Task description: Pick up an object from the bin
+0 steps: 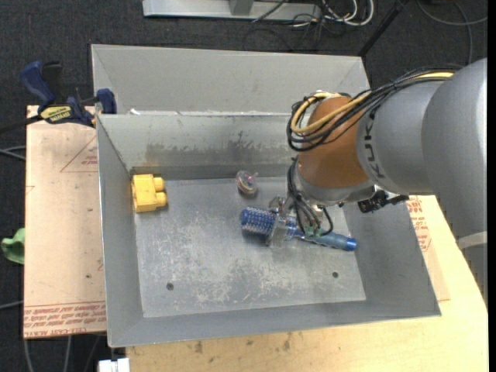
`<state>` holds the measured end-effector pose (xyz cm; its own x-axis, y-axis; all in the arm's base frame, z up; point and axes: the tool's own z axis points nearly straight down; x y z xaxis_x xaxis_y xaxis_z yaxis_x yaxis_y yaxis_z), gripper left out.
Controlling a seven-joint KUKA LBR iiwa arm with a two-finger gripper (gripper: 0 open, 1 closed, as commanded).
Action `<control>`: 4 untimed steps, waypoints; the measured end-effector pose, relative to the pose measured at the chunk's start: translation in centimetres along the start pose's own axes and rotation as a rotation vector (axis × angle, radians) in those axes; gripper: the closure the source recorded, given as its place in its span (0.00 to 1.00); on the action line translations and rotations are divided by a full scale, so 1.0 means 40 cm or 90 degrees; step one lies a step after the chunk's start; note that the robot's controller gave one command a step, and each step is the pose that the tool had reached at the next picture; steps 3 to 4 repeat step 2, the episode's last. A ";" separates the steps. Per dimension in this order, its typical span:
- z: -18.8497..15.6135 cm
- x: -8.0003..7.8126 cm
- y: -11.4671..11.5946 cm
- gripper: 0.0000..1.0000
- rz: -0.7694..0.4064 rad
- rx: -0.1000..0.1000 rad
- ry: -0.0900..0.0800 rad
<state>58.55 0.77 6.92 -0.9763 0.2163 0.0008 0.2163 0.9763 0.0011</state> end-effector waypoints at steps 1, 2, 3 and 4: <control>-0.319 -0.075 -0.081 1.00 -0.078 0.000 -0.007; -0.515 -0.097 -0.102 1.00 -0.258 0.001 -0.005; -0.515 -0.097 -0.102 1.00 -0.258 0.001 -0.005; -0.515 -0.097 -0.102 1.00 -0.258 0.001 -0.005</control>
Offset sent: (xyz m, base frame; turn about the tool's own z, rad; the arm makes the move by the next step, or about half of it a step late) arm 0.0200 -0.0370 0.1231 -0.1258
